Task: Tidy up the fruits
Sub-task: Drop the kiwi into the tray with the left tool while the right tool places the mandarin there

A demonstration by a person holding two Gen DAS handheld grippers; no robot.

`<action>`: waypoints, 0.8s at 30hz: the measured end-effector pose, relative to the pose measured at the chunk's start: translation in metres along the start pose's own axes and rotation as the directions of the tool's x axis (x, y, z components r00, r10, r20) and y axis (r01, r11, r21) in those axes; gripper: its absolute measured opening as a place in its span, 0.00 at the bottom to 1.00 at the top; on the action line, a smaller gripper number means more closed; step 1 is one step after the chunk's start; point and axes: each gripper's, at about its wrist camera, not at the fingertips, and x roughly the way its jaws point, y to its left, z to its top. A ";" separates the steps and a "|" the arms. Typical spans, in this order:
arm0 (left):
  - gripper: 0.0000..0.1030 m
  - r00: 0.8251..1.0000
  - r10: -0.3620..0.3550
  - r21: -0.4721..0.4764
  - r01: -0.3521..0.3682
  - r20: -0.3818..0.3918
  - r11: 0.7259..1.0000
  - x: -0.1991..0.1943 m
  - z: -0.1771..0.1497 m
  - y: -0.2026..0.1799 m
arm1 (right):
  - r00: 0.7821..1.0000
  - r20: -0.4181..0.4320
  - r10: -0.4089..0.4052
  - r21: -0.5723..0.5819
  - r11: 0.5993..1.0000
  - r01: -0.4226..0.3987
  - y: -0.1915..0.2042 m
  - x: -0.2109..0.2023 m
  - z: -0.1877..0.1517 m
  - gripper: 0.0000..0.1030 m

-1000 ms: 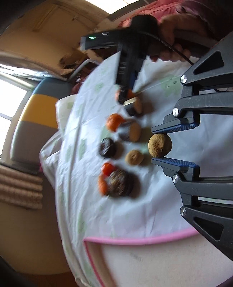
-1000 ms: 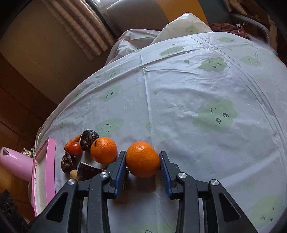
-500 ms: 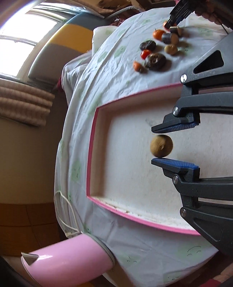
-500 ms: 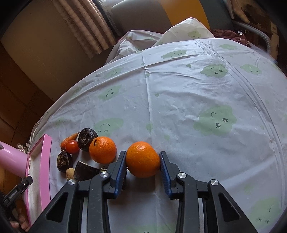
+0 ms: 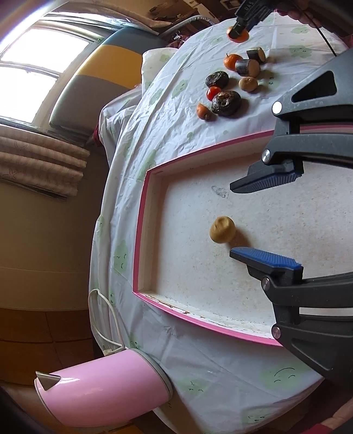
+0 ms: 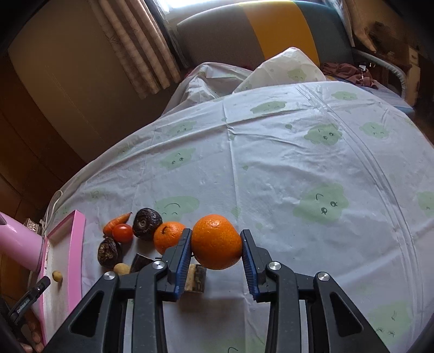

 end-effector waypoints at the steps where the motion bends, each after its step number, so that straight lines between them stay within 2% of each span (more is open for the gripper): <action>1: 0.41 1.000 -0.004 0.002 0.004 0.002 1.000 -0.002 -0.001 0.000 | 1.000 0.009 0.013 -0.019 1.000 -0.013 0.007 -0.005 0.000 0.34; 4: 0.41 1.000 -0.016 0.001 0.016 0.003 1.000 -0.007 -0.005 0.002 | 0.997 0.007 0.075 -0.090 0.993 -0.074 0.033 -0.015 -0.003 0.34; 7: 0.41 1.000 -0.024 -0.005 0.024 0.005 1.000 -0.011 -0.008 0.006 | 0.989 -0.035 0.144 -0.168 0.975 -0.148 0.067 -0.016 -0.015 0.34; 14: 0.41 1.000 -0.022 -0.014 0.022 0.022 1.000 -0.023 -0.014 0.020 | 0.942 -0.179 0.284 -0.314 0.891 -0.328 0.156 -0.001 -0.050 0.34; 18: 0.41 1.000 -0.009 -0.035 0.010 0.019 0.999 -0.024 -0.017 0.030 | 0.922 -0.246 0.300 -0.356 0.857 -0.374 0.192 0.013 -0.064 0.34; 24: 0.41 1.000 -0.008 -0.042 0.009 0.025 0.999 -0.026 -0.017 0.033 | 0.907 -0.315 0.277 -0.386 0.836 -0.390 0.220 0.034 -0.078 0.38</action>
